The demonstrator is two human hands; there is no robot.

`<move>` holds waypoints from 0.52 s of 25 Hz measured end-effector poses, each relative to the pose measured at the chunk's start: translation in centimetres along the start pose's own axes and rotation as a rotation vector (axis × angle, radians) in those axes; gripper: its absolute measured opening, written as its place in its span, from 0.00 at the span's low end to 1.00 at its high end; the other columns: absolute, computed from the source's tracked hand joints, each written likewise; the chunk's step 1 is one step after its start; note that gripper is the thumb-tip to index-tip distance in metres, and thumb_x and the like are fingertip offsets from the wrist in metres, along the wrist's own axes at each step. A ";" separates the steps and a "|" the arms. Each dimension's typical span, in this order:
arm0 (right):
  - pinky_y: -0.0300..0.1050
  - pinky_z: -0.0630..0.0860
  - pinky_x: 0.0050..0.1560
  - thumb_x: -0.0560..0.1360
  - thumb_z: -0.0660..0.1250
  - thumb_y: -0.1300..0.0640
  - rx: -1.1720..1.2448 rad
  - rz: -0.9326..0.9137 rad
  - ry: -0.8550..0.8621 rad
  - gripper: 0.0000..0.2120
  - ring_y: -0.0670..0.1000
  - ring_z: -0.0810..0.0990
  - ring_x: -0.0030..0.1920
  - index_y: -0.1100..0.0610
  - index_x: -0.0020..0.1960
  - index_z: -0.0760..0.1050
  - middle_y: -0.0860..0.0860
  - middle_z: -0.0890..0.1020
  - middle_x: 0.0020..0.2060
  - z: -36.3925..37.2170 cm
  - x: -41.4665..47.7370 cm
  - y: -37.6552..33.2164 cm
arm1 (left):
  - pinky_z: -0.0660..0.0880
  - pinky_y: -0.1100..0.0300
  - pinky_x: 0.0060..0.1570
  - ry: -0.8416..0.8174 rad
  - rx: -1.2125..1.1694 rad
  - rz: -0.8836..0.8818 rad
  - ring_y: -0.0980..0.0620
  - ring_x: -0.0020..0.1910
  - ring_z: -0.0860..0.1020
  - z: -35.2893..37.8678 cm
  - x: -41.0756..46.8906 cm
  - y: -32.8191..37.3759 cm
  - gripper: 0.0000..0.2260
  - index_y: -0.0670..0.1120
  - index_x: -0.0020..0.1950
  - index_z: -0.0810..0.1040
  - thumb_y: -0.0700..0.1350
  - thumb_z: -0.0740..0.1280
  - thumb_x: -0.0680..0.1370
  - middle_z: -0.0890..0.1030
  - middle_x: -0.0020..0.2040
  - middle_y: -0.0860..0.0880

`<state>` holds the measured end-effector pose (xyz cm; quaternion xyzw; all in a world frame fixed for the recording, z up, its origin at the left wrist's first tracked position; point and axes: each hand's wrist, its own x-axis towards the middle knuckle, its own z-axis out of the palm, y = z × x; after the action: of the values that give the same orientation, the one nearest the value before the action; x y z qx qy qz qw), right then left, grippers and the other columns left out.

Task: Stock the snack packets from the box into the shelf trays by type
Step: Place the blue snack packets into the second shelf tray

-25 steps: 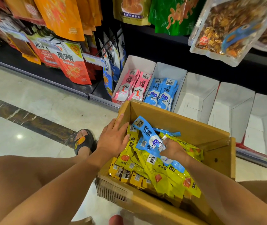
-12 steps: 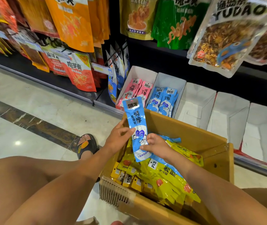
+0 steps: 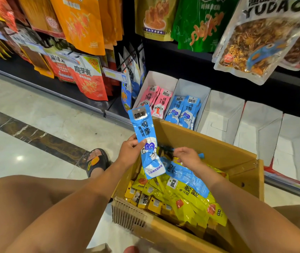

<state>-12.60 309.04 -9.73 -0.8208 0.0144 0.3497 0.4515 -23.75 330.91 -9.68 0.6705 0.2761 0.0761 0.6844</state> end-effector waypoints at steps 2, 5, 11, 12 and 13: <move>0.45 0.79 0.43 0.79 0.67 0.58 -0.145 0.041 0.065 0.06 0.53 0.82 0.44 0.56 0.55 0.80 0.54 0.83 0.49 -1.9 1.6 2.9 | 0.82 0.59 0.51 0.003 -0.002 0.008 0.61 0.55 0.83 0.1 0.2 -0.2 0.11 0.33 0.51 0.85 0.40 0.69 0.81 0.79 0.68 0.50; 0.52 0.80 0.54 0.78 0.68 0.56 -0.489 0.110 0.009 0.16 0.58 0.82 0.55 0.56 0.65 0.76 0.57 0.81 0.60 -3.7 2.8 6.8 | 0.82 0.59 0.51 0.005 0.012 0.030 0.65 0.55 0.82 0.2 0.0 -0.2 0.10 0.34 0.49 0.86 0.41 0.69 0.82 0.79 0.68 0.52; 0.51 0.73 0.65 0.77 0.69 0.48 -1.016 0.069 -0.157 0.35 0.57 0.71 0.71 0.53 0.79 0.58 0.55 0.69 0.73 -2.8 1.7 9.4 | 0.83 0.56 0.49 0.017 0.012 0.033 0.64 0.54 0.83 0.4 -0.1 -0.3 0.08 0.39 0.49 0.86 0.42 0.69 0.81 0.78 0.69 0.53; 0.52 0.73 0.66 0.77 0.68 0.48 -1.039 0.070 -0.162 0.36 0.57 0.70 0.72 0.54 0.79 0.56 0.55 0.67 0.73 -2.6 1.7 9.6 | 0.84 0.55 0.50 0.017 0.016 0.033 0.64 0.54 0.83 0.4 -0.2 -0.2 0.08 0.39 0.48 0.86 0.42 0.69 0.81 0.78 0.69 0.52; 0.52 0.73 0.66 0.78 0.68 0.48 -1.055 0.077 -0.164 0.36 0.57 0.69 0.72 0.54 0.80 0.55 0.56 0.66 0.74 -2.5 1.6 9.7 | 0.84 0.53 0.51 0.019 0.025 0.032 0.64 0.54 0.82 0.4 -0.2 -0.2 0.08 0.39 0.48 0.86 0.42 0.69 0.81 0.78 0.70 0.52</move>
<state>-13.30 301.88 -16.90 -0.9052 -0.1684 0.3886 -0.0361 -23.74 330.43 -9.84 0.6825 0.2726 0.0898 0.6721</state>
